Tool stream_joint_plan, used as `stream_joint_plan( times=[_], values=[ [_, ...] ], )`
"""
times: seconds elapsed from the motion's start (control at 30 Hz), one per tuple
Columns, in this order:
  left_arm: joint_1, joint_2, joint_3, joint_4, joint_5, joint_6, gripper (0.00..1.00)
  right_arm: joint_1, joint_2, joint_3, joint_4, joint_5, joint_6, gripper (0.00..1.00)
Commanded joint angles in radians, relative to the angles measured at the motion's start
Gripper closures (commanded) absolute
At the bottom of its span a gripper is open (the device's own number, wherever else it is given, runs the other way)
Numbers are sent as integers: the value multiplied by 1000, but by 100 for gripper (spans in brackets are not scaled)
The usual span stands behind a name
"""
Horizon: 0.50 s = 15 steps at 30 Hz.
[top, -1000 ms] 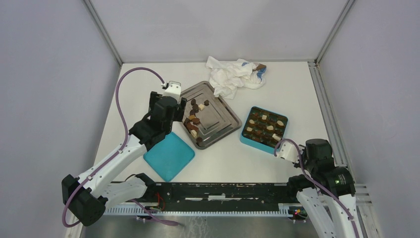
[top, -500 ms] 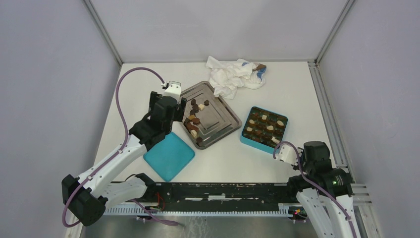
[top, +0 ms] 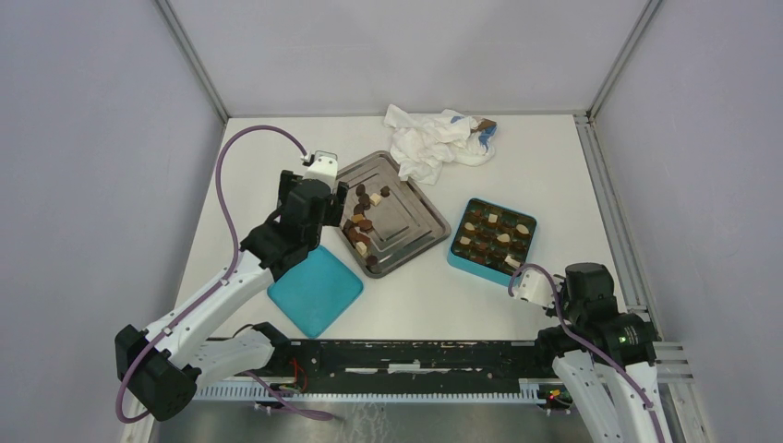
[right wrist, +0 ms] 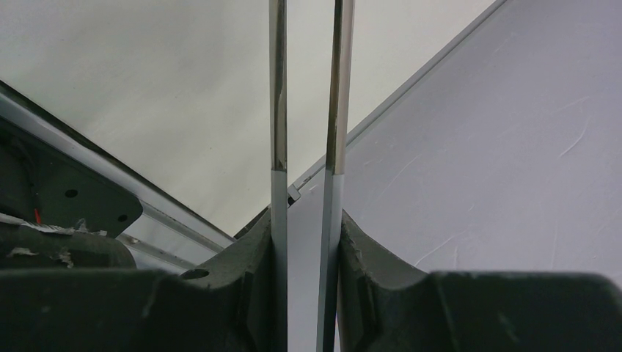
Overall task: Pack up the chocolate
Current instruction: Place the fake chocolate in the packing box.
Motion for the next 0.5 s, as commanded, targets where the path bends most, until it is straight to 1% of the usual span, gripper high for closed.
stream_joint_plan(
  times=[0.0, 0.47],
  values=[
    [5, -4, -3, 48, 5, 13, 10, -4, 8, 11, 27, 24, -16, 75],
    [4, -8, -3, 48, 2, 13, 10, -3, 99, 54, 29, 35, -41, 73]
  ],
)
